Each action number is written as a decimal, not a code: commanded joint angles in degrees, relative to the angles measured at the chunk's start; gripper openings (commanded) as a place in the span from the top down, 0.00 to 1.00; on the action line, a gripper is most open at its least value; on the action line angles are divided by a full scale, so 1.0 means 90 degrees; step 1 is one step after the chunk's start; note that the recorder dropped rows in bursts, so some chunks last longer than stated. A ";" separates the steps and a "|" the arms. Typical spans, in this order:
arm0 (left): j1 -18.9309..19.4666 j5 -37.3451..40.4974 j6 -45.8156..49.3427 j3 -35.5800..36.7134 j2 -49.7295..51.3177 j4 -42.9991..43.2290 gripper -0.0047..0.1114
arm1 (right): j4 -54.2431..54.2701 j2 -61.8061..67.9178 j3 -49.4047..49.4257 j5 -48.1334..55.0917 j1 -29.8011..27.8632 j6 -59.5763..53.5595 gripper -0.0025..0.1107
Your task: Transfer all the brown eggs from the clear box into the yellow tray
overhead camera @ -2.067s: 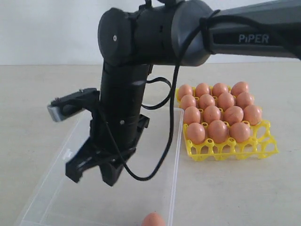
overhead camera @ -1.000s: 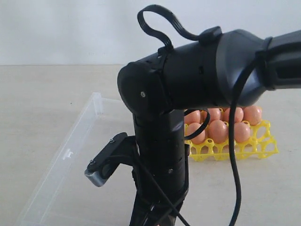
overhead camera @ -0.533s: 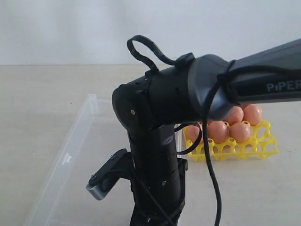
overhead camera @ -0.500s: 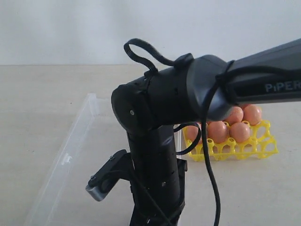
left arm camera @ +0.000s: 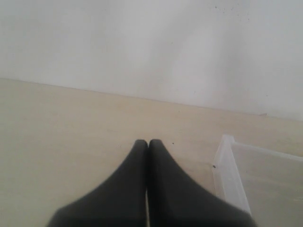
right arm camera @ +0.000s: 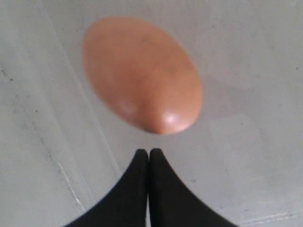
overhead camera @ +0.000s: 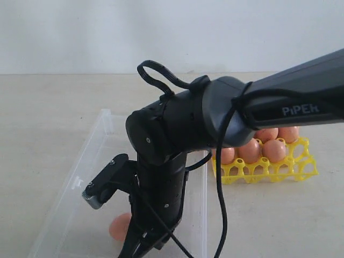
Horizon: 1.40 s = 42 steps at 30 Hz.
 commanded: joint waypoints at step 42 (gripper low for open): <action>-0.0008 -0.0006 -0.0051 -0.0011 0.0019 -0.0016 1.00 | -0.3228 0.0301 -0.1795 0.2065 -0.0083 0.4630 0.47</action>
